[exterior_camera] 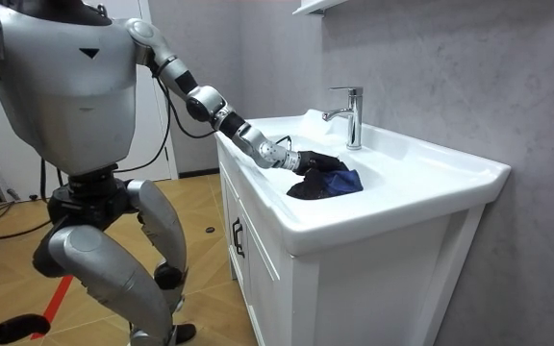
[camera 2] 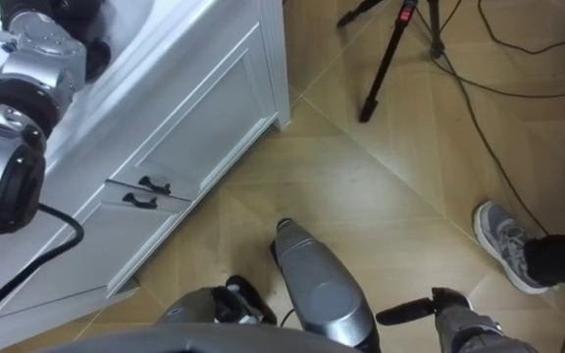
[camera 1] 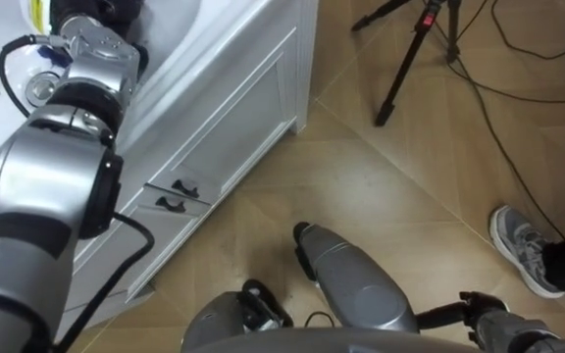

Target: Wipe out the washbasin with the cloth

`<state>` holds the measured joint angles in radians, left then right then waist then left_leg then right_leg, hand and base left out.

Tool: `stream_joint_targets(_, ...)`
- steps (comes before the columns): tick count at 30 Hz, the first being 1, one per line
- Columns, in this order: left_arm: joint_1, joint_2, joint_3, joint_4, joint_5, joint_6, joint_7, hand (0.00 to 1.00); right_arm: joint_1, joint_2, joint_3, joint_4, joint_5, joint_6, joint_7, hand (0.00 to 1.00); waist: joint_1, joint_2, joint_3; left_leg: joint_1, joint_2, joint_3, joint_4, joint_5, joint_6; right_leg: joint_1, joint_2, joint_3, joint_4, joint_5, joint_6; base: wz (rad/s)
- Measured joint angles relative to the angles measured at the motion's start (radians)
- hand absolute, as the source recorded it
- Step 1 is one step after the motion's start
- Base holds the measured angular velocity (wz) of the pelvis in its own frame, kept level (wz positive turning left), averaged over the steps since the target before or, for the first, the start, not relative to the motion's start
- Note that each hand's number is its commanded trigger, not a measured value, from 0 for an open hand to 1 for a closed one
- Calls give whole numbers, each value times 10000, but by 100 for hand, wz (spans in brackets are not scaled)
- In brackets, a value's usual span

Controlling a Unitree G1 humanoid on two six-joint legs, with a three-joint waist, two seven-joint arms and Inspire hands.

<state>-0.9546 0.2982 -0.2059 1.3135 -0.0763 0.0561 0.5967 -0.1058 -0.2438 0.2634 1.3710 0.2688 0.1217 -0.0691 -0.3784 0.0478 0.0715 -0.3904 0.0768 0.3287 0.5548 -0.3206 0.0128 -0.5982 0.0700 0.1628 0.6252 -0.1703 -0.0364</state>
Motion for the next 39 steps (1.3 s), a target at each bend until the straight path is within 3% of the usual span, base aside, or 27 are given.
stream_joint_targets(6, 44, 18, 2, 75, -13, -130, -109, 100, -8, -6, -6, 11, -44, -12, -2, 0, 61, -44, 20, 120, -10, 35, -53, 4, -2, 69, 5, 63, 1, -2, 1, -3)
stream_joint_targets(11, 223, 36, 256, 106, -115, -259, -591, 100, 70, -3, -16, -26, 1, -16, -24, 0, 420, -156, 58, 326, -20, 206, -73, -46, -17, 170, 41, 159, 152, -132, -6, -6)
stream_joint_targets(15, 831, 194, 671, 231, -62, -798, -642, 100, 92, -3, -36, -37, 17, -260, -52, 0, 616, -237, 20, 514, 38, 225, -111, -85, -87, 324, 86, 232, 140, -134, -59, -7)
stream_joint_targets(17, 1316, 415, 851, 351, -49, -851, -684, 100, 217, -4, -118, -94, -28, -373, -96, 0, 664, -293, -40, 639, 26, 219, -210, -78, -114, 420, 123, 264, 120, -158, -95, -9)
stream_joint_targets(19, 1863, 834, 919, 338, 244, -840, -683, 100, 439, -5, -313, -112, 18, -402, -173, 0, 877, -267, -183, 672, 152, 210, -225, -88, -183, 509, 219, 205, -105, -87, -157, -1)
stream_joint_targets(21, 2233, 1092, 966, 432, 558, -838, -681, 100, 632, -2, -404, -114, -17, -423, -190, 0, 945, -246, -243, 923, 174, 74, -422, -29, -253, 855, 211, 53, -370, -36, -209, 12)
stream_joint_targets(22, 2457, 1209, 968, 558, 974, -833, -683, 100, 767, -23, -513, -118, -54, -437, -192, 0, 1088, -194, -311, 1147, 186, -5, -571, 1, -288, 1138, 218, -20, -574, -8, -238, 13)
stream_joint_targets(23, 2746, 1284, 975, 563, 1307, -834, -683, 100, 961, -83, -643, -123, -51, -464, -201, 0, 1252, -86, -434, 1322, 186, -67, -727, 31, -299, 1354, 216, -77, -761, 7, -240, 11)
stream_joint_targets(25, 3085, 1421, 1069, 571, 1571, -806, -684, 100, 1143, -161, -951, -121, -74, -520, -250, 0, 1397, 58, -522, 1552, 148, -177, -842, 74, -283, 1640, 165, -183, -954, 7, -232, 20)
stream_joint_targets(29, 3532, 1845, 1298, 570, 1559, -676, -684, 100, 1225, -150, -1412, -111, -82, -632, -402, 0, 1788, 119, -562, 2112, 16, -282, -1451, 325, -244, 2225, 56, -300, -1437, 71, -180, 12)
stream_joint_targets(32, 3848, 1903, 2012, 539, 1563, -575, -680, 100, 1388, -153, -1767, -80, -478, -773, -424, 0, 2144, 190, -622, 2727, -191, -377, -2256, 638, -208, 2780, -51, -424, -1923, 143, -121, 16)
stream_joint_targets(36, 3919, 1909, 2381, 428, 1548, -576, -689, 100, 1556, -152, -1908, -82, -934, -788, -378, 0, 2292, 325, -708, 2991, -215, -592, -2512, 704, -187, 3212, -97, -615, -2353, 257, -92, 17)
stream_joint_targets(37, 3920, 1908, 2546, 315, 1550, -549, -723, 100, 1658, -157, -2060, -111, -1212, -809, -378, 0, 2367, 359, -762, 3017, -215, -655, -2519, 704, -186, 3304, -110, -680, -2440, 259, -87, 10)
stream_joint_targets(39, 3927, 1911, 2865, -62, 1565, -481, -792, 100, 1800, -163, -2453, -107, -1450, -794, -368, 0, 2482, 361, -762, 3146, -214, -693, -2565, 704, -185, 3471, -134, -725, -2531, 256, -84, 7)
